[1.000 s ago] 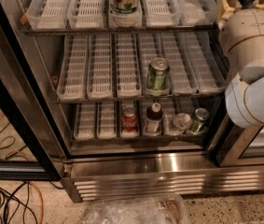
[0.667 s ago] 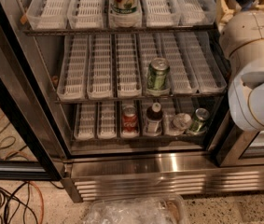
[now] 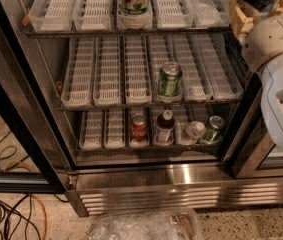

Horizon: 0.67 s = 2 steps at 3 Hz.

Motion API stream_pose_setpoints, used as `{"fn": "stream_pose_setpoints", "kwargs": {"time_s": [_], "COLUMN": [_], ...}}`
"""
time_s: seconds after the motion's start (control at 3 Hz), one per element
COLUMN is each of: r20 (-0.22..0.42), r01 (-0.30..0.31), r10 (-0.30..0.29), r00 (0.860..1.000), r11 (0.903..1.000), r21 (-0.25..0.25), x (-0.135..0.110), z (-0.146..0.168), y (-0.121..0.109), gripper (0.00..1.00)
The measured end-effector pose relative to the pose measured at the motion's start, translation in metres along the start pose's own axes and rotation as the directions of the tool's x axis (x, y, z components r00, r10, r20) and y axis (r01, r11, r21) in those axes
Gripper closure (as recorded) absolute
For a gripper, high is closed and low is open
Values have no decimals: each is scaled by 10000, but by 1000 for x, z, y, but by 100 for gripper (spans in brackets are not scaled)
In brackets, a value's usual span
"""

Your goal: Pick pepsi can from top shelf of fridge

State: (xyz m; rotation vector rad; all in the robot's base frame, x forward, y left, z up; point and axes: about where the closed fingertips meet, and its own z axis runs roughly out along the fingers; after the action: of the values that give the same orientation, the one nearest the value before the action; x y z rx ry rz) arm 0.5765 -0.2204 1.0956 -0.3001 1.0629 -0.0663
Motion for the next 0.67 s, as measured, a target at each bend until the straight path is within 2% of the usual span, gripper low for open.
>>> {"fn": "stream_pose_setpoints", "kwargs": {"time_s": [0.33, 0.67], "r20": [-263, -553], "r01": [199, 454], "r10": [-222, -574], "r00": [9994, 9968], "r11": [9960, 9792], "r21": [-868, -1980], "x": [-3, -2], "z": [-13, -33], "y": [4, 7], "gripper": [100, 100]}}
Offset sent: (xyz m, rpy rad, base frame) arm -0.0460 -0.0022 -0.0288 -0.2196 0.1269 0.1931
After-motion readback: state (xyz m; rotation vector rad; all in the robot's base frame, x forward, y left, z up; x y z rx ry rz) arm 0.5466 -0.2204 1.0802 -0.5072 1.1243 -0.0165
